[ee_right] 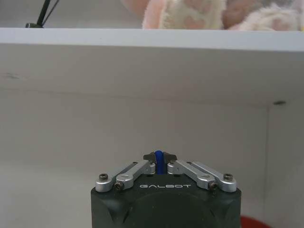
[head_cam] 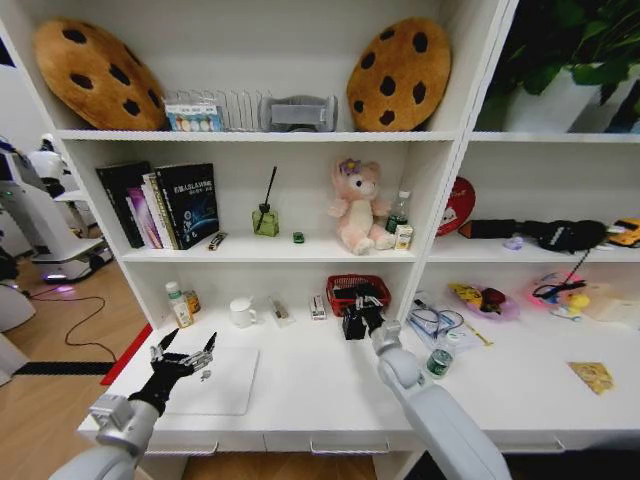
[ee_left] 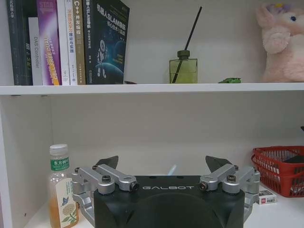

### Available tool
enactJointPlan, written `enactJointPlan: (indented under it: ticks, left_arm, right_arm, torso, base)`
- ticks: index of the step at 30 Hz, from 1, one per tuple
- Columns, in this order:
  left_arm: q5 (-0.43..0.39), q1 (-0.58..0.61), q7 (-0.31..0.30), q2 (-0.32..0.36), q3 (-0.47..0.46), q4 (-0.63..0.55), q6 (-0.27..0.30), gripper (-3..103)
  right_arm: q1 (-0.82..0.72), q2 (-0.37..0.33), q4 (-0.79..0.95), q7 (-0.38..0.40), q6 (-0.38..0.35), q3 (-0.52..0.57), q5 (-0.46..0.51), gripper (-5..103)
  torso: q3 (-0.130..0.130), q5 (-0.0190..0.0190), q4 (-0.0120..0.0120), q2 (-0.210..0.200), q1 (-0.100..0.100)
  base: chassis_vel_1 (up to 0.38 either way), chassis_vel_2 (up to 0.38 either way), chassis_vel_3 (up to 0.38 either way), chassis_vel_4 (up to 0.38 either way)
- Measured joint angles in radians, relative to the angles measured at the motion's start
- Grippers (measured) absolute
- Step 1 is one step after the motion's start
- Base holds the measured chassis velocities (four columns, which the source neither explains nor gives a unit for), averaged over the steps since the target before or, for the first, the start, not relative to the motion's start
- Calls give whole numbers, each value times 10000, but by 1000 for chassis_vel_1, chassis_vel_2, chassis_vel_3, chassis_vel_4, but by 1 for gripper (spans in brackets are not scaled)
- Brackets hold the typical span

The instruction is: Organize the objects on the table.

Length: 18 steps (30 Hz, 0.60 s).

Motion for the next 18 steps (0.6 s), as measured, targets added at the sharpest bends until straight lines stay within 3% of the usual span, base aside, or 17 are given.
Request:
enactJointPlan:
  ticks: [5, 18]
  left_arm:
    - [0, 0, 0, 0, -1, 0, 1, 100]
    - [0, 0, 0, 0, -1, 0, 1, 100]
  right_arm:
    - [970, 618, -1291, -197, 673, -100, -775, 7]
    - [489, 594, -1381, 58, 537, 86, -976, 7]
  torso:
    - [-1, -2, 1, 0, 0]
    - [-3, 1, -4, 1, -1]
  base:
    - [0, 0, 0, 0]
    - [0, 0, 0, 0]
